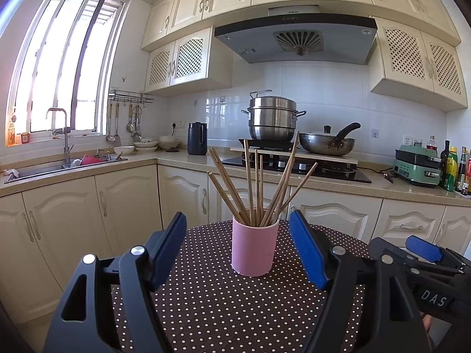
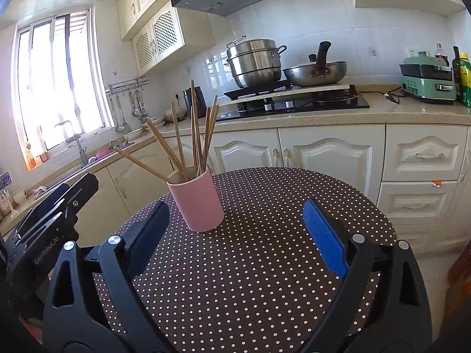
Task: Organize utensils
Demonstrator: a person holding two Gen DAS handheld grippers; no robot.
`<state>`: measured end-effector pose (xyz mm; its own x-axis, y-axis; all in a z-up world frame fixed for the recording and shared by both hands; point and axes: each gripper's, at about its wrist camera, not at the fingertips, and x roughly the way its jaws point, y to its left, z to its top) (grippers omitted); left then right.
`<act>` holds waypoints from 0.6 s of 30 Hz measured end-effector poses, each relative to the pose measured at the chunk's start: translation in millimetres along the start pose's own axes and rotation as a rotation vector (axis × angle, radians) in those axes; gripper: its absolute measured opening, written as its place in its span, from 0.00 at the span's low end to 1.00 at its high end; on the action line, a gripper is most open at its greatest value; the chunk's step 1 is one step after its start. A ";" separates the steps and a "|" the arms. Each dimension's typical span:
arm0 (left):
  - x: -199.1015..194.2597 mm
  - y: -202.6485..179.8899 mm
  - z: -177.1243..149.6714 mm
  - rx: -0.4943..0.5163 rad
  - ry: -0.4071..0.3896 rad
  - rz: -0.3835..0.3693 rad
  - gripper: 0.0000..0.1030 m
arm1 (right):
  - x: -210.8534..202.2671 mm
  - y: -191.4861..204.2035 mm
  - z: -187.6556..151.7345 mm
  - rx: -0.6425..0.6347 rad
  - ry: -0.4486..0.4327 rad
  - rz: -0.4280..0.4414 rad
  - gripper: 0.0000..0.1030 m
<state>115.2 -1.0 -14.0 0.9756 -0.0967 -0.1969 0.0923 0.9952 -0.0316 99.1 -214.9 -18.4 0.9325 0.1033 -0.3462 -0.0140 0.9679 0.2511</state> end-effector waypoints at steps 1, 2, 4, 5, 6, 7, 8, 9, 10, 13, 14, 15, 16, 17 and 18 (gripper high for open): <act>0.0 -0.7 -0.3 0.000 0.001 0.001 0.70 | 0.1 0.3 -0.2 -0.001 0.001 0.000 0.88; 0.2 -1.0 -0.5 0.001 0.002 0.002 0.70 | 0.6 -0.1 0.0 -0.003 0.002 0.000 0.88; 0.1 -1.8 -0.7 0.002 0.002 0.003 0.70 | 0.8 -0.5 0.0 -0.004 0.003 -0.001 0.88; 0.0 -2.0 -0.7 0.002 0.002 0.002 0.70 | 1.0 -0.8 0.2 -0.004 0.003 0.001 0.88; 0.0 -2.0 -0.8 0.002 0.001 0.002 0.70 | 1.3 -0.8 0.3 -0.004 0.004 0.001 0.88; 0.2 -2.0 -0.8 0.002 0.002 0.002 0.70 | 1.5 -0.4 0.6 -0.005 0.004 0.001 0.88; 0.2 -2.0 -0.8 0.002 0.002 0.003 0.70 | 1.5 0.0 0.3 -0.007 0.004 0.002 0.88; 0.0 -1.9 -0.9 0.001 0.002 0.003 0.70 | 1.4 0.3 0.2 -0.009 0.004 0.002 0.88; 0.1 -1.7 -0.7 0.001 0.002 0.002 0.70 | 1.2 0.9 -0.1 -0.009 0.004 0.002 0.88; 0.0 -1.8 -1.0 0.000 0.002 -0.002 0.70 | 1.1 1.3 -0.1 -0.007 0.005 0.003 0.88; -0.3 -1.5 -1.0 0.000 0.002 -0.003 0.70 | 1.4 1.5 0.0 -0.007 0.005 0.002 0.88; -0.4 -1.8 -1.3 -0.001 0.002 -0.003 0.70 | 0.9 1.5 0.1 -0.007 0.005 0.001 0.88; -0.5 -1.6 -1.2 -0.001 0.003 -0.004 0.70 | 1.0 1.4 0.1 -0.008 0.006 0.002 0.88; -0.2 -2.0 -1.4 -0.001 0.006 -0.006 0.70 | 0.9 2.0 0.1 -0.009 0.007 0.000 0.88; 0.0 -2.3 -1.3 -0.001 0.007 -0.007 0.70 | 0.8 2.2 0.3 -0.010 0.007 -0.002 0.88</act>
<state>114.7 -3.3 -15.2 0.9736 -0.1040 -0.2031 0.0992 0.9945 -0.0339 99.9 -212.8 -17.9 0.9301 0.1028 -0.3526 -0.0158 0.9704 0.2411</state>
